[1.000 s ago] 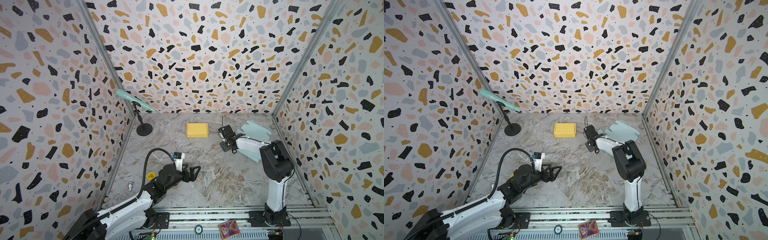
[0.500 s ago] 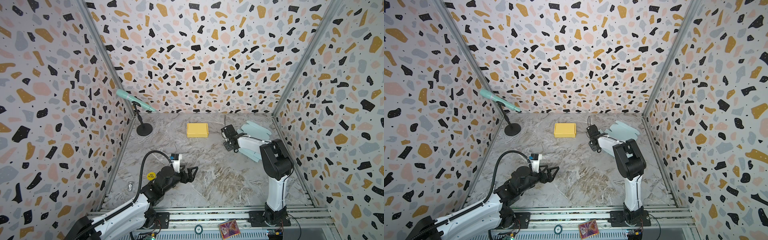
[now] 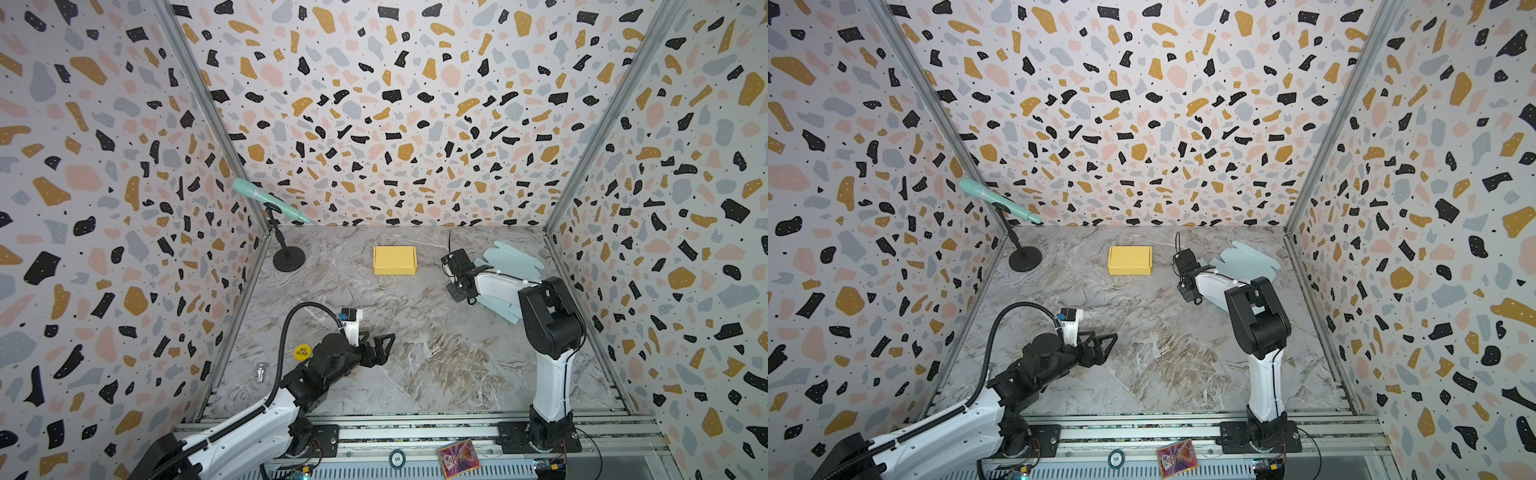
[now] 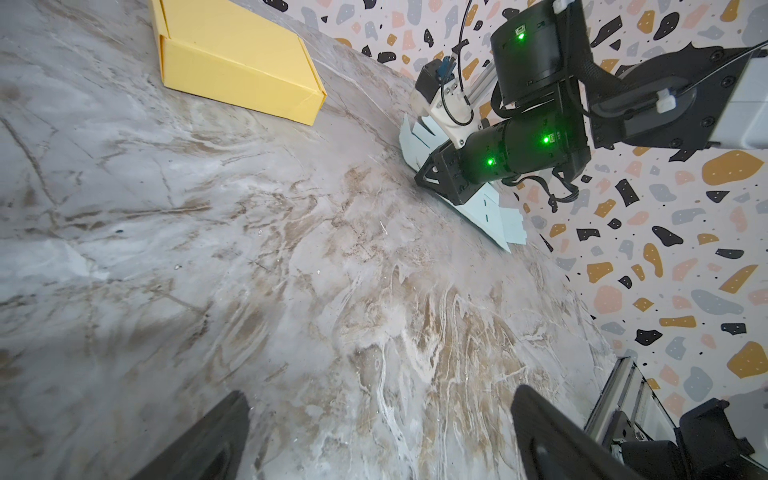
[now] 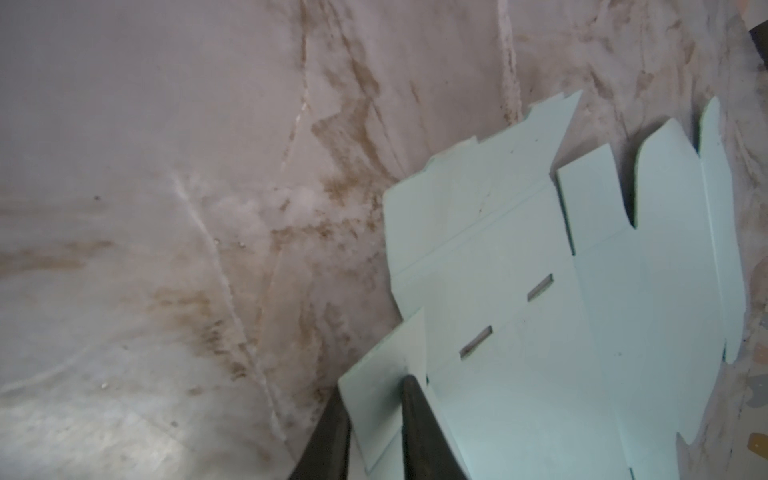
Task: Fold the paper box
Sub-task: 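Lower the right gripper onto the near edge of the mint blank and grasp it, then lift the mint blank with the right gripper and swing it toward the left gripper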
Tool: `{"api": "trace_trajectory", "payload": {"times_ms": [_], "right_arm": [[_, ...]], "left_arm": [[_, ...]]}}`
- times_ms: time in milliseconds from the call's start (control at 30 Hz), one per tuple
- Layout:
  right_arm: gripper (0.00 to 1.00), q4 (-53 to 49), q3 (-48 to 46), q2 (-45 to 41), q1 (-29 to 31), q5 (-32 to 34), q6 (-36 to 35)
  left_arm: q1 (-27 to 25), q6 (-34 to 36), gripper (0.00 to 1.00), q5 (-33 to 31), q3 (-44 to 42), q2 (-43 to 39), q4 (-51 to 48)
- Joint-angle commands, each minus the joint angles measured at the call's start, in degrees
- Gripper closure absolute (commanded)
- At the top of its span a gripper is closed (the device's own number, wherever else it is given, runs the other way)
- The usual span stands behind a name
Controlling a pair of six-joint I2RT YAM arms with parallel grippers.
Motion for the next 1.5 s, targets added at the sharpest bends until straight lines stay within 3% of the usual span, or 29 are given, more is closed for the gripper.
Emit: {"api": "trace_trajectory", "payload": {"times_ms": [0,433,633,900,1067,1200,1467], "right_arm": [[0.82,-0.9,-0.6,-2.1,-0.1,0.7,0.4],[0.99,-2.2,-4.5,-9.0,2.2,4.0,2.0],[1.00,-3.7,-8.2,-18.0,7.2,5.5,4.7],[1.00,-4.7,-10.6,-33.7,9.4,0.7,7.0],[1.00,-3.0,-12.7,-40.5,15.7,-0.2,6.9],[1.00,-0.8,-14.3,-43.1,23.0,-1.9,4.7],[1.00,7.2,-21.8,-44.9,36.0,-11.9,-2.0]], "left_arm": [[-0.2,-0.6,0.00,-0.6,-0.3,-0.6,0.7],[-0.2,-1.6,0.00,-0.6,-1.2,-2.6,0.4],[-0.2,-2.8,0.01,-3.0,-0.5,-6.3,-2.0],[-0.2,-3.2,0.01,-5.1,0.5,-9.5,-6.4],[-0.2,-3.1,0.01,-8.4,3.8,-9.6,-8.6],[1.0,1.8,0.01,-9.3,10.9,-8.4,-15.8],[11.2,6.7,0.00,-4.1,21.4,-8.8,-28.4]]}}
